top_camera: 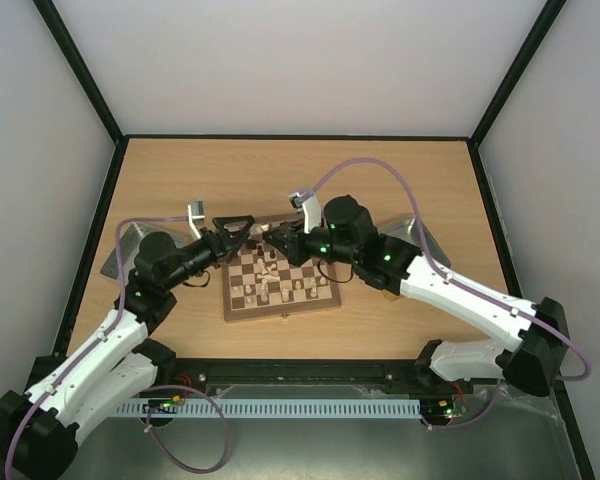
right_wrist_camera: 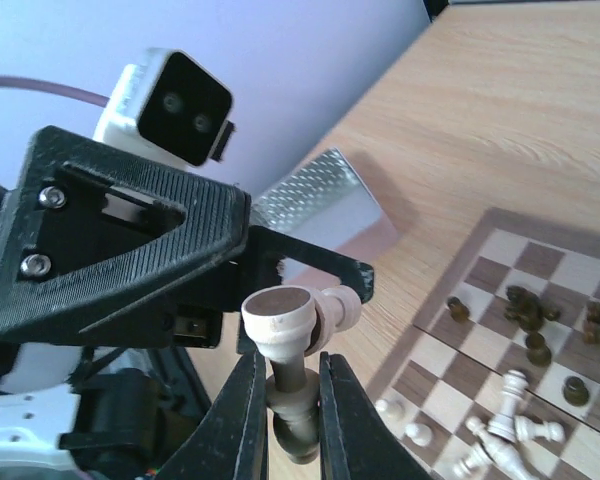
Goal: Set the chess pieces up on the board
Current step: Pick up the chess piece from the chessboard.
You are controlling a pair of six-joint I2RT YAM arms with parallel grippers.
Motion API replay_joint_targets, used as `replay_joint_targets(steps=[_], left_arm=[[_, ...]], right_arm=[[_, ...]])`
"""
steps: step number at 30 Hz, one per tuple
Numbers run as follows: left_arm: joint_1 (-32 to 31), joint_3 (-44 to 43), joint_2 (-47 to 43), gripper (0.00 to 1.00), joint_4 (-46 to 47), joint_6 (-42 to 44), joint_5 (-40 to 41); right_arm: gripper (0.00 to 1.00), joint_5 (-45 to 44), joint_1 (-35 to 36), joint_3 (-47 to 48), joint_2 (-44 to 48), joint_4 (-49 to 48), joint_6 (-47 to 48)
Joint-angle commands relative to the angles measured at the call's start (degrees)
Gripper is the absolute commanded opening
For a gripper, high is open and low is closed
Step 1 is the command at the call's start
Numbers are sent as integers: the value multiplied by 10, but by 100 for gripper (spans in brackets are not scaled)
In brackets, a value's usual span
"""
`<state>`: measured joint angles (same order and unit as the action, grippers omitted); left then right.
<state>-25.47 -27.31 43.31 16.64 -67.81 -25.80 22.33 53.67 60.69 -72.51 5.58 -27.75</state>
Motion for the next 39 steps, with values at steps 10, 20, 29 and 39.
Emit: replay_joint_targets(steps=[10, 20, 29, 39], left_arm=[[3, 0, 31, 95, 307, -299, -62], [-13, -1, 60, 72, 374, -351, -69], [-16, 6, 60, 47, 382, -369, -61], [-16, 14, 61, 31, 376, -376, -47]], right_arm=[[8, 50, 4, 30, 56, -65, -18], [8, 70, 5, 34, 55, -92, -23], [8, 68, 4, 29, 53, -106, -28], [8, 64, 5, 18, 57, -116, -33]])
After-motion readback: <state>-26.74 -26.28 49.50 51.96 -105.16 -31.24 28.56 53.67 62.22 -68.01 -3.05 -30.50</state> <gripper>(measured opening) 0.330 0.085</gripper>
